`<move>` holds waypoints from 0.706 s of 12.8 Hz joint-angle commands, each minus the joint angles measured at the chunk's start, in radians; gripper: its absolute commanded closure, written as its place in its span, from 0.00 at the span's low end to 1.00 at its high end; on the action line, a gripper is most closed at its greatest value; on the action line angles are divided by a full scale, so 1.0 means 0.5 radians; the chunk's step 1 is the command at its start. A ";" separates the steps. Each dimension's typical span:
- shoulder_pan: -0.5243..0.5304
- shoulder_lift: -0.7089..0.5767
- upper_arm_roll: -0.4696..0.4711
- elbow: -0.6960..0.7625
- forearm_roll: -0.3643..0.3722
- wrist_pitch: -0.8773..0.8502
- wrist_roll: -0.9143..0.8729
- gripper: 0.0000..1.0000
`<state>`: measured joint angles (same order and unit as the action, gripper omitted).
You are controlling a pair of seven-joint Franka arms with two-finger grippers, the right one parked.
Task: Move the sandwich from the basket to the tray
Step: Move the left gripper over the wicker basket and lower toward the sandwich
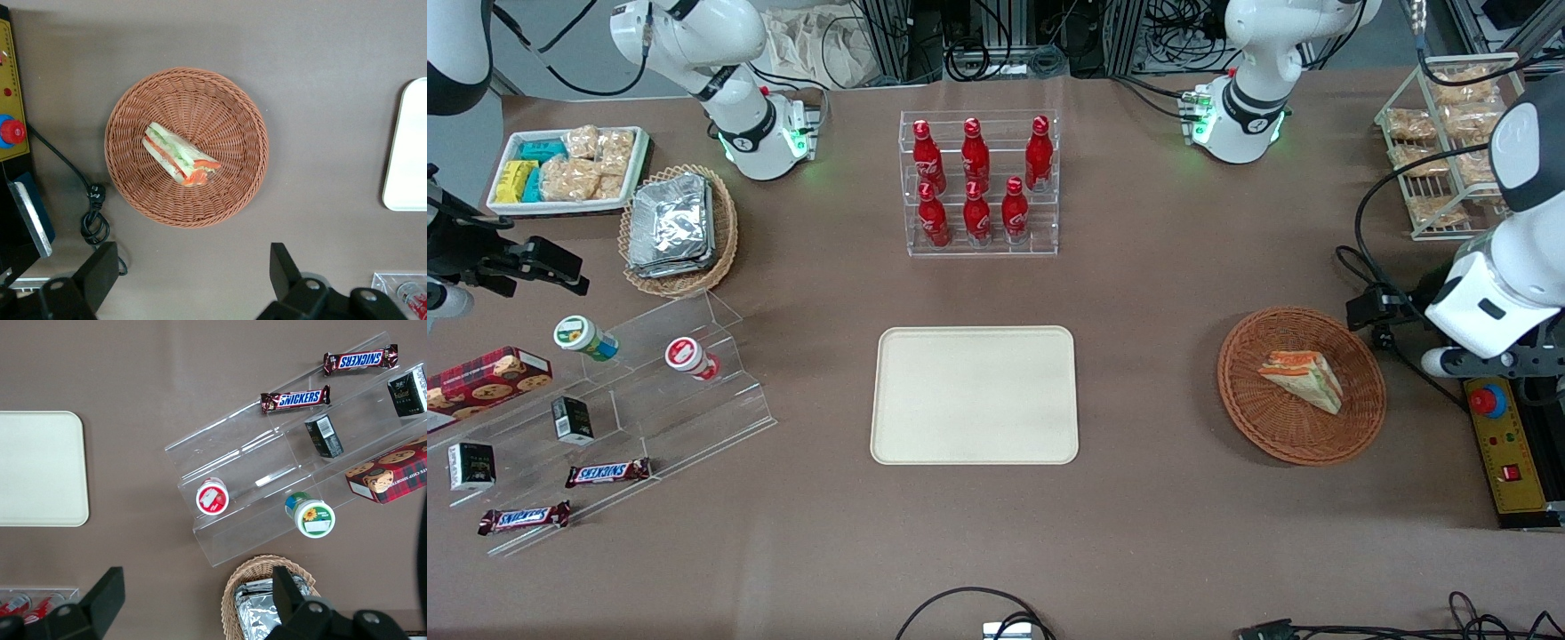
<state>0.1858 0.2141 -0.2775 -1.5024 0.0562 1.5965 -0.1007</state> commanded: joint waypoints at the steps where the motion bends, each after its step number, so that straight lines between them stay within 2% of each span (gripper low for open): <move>1: -0.010 0.044 -0.007 0.084 0.029 -0.039 -0.072 0.00; 6: 0.018 0.118 0.015 0.130 0.035 -0.106 -0.096 0.00; 9: 0.055 0.155 0.027 0.048 0.017 -0.027 -0.564 0.00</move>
<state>0.1952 0.2708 -0.2571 -1.4727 0.0577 1.5740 -0.2585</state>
